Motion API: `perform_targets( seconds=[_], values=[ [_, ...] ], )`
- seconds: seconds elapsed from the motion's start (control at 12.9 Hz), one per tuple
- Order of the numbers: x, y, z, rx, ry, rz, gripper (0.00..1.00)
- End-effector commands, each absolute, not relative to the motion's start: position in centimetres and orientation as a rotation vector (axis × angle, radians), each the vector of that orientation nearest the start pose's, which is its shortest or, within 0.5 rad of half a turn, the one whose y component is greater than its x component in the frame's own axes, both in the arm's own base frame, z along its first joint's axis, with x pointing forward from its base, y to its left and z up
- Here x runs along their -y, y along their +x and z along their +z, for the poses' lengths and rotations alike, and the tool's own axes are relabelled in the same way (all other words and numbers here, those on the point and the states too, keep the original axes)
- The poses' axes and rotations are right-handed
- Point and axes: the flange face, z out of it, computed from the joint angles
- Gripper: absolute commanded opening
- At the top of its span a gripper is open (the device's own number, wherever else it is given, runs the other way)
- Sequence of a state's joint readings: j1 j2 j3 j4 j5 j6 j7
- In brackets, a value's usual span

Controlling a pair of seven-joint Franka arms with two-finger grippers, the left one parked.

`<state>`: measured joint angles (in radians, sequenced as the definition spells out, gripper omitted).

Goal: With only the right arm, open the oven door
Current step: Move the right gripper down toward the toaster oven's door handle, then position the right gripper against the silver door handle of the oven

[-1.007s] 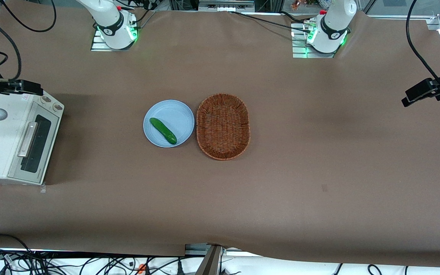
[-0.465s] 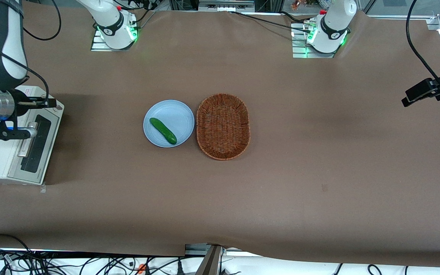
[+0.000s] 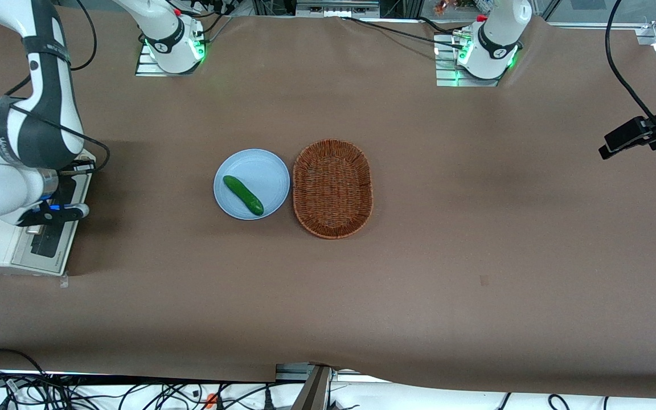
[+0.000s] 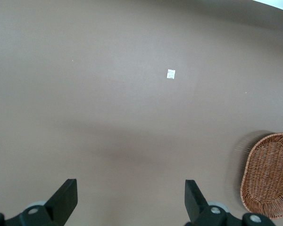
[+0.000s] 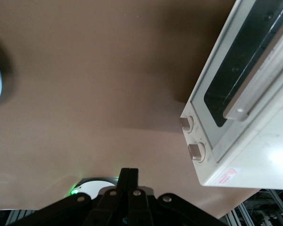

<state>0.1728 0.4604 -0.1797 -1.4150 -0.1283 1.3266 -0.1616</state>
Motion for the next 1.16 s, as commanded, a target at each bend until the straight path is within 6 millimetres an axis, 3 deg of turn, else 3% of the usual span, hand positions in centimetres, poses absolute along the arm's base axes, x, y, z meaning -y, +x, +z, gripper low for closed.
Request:
perform_targets(
  seconds=[0.0,0.31,0.7,1.08],
  values=[
    [1.1,62.7,39.4,0.330,-3.223,0.918,0.00],
    [2.7,63.3,37.2,0.588,-3.274,0.944,0.00],
    [6.5,64.3,37.5,0.814,-3.302,0.939,0.00],
    [9.2,65.0,35.4,0.893,-3.281,0.917,0.00]
  ],
)
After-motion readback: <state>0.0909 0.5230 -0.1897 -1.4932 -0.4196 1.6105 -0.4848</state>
